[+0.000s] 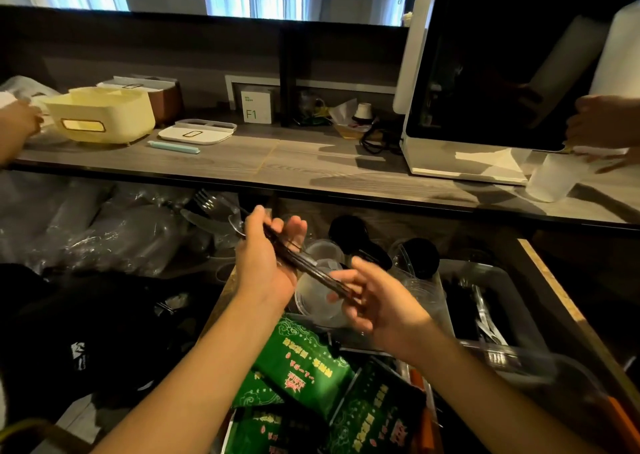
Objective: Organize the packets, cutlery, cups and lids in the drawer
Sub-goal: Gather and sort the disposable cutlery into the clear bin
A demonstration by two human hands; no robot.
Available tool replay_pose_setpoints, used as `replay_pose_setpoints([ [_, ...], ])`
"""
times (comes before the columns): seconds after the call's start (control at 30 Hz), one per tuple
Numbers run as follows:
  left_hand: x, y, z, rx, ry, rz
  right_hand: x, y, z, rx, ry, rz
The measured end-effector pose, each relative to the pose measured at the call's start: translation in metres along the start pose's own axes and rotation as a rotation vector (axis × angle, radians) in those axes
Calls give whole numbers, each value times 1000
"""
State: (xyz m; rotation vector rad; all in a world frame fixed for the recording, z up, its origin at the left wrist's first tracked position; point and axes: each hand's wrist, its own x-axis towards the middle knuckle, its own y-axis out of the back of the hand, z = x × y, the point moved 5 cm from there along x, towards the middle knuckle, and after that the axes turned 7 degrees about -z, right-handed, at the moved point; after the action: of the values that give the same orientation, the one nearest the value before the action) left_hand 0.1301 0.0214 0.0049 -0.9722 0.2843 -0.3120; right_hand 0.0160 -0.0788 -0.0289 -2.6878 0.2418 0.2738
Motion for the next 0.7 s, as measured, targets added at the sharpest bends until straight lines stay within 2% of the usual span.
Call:
replay_pose_setpoints([
  [0.1,-5,-5,-6,-36,11,-18,1,0,-1,222,164,228],
  [0.27,-19,-15,-21,5,21,-115,-1,-5,4,469,288,347],
  [0.37,-41,-17,-54,190,123,-180,1,-5,-2,541,329,360],
  [0.43,-53,-20,-74,264,194,-228,0,-5,-4,479,352,370],
  [0.53,-49,-23,-76,243,264,-290,0,-1,-4,305,323,338],
  [0.63,-44,-22,-65,192,430,-360,1,4,-17,119,283,223],
  [0.7,-52,-22,-64,276,573,-444,-2,7,-29,25,237,132],
])
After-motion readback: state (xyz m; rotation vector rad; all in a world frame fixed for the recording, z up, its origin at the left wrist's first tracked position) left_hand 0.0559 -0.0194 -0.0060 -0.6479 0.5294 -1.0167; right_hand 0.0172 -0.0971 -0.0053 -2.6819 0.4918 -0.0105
